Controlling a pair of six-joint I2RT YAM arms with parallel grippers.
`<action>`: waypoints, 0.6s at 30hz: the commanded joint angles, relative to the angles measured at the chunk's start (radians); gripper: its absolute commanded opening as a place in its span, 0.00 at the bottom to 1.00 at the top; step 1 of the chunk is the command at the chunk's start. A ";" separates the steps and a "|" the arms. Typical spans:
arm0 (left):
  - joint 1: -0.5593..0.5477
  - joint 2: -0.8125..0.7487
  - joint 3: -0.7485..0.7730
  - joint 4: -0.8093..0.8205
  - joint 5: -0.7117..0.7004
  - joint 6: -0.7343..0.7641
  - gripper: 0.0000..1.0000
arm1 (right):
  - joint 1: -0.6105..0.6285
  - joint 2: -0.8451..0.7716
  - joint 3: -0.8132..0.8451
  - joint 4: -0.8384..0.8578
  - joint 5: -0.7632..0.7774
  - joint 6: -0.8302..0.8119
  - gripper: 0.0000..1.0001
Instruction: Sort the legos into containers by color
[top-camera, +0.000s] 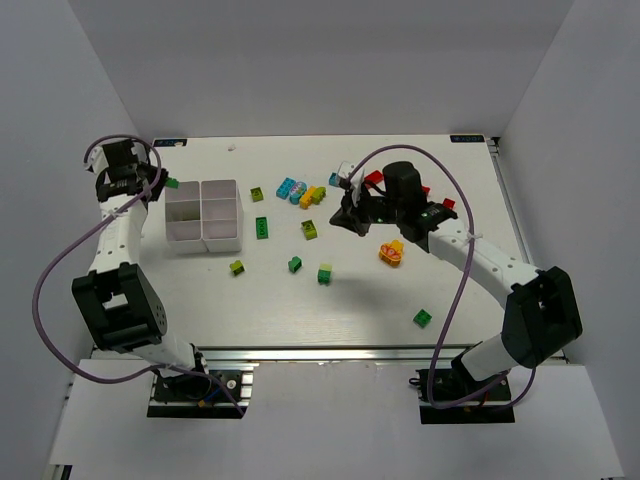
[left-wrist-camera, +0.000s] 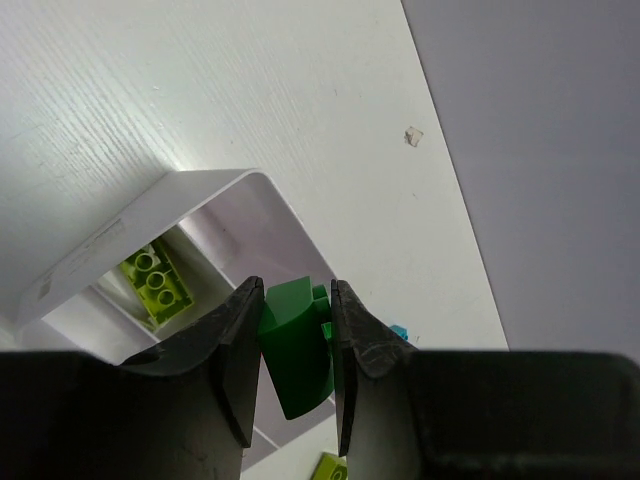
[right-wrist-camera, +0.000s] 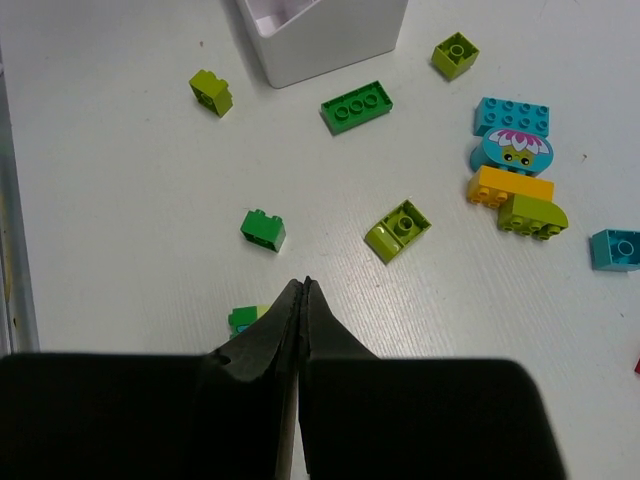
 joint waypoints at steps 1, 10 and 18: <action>0.002 0.035 0.004 0.052 -0.022 -0.047 0.00 | -0.011 -0.042 -0.012 0.029 -0.018 0.011 0.00; 0.002 0.067 -0.021 0.081 -0.013 -0.073 0.00 | -0.023 -0.043 -0.017 0.035 -0.016 0.019 0.00; 0.000 0.112 -0.021 0.095 -0.001 -0.082 0.13 | -0.025 -0.039 -0.009 0.031 -0.016 0.016 0.00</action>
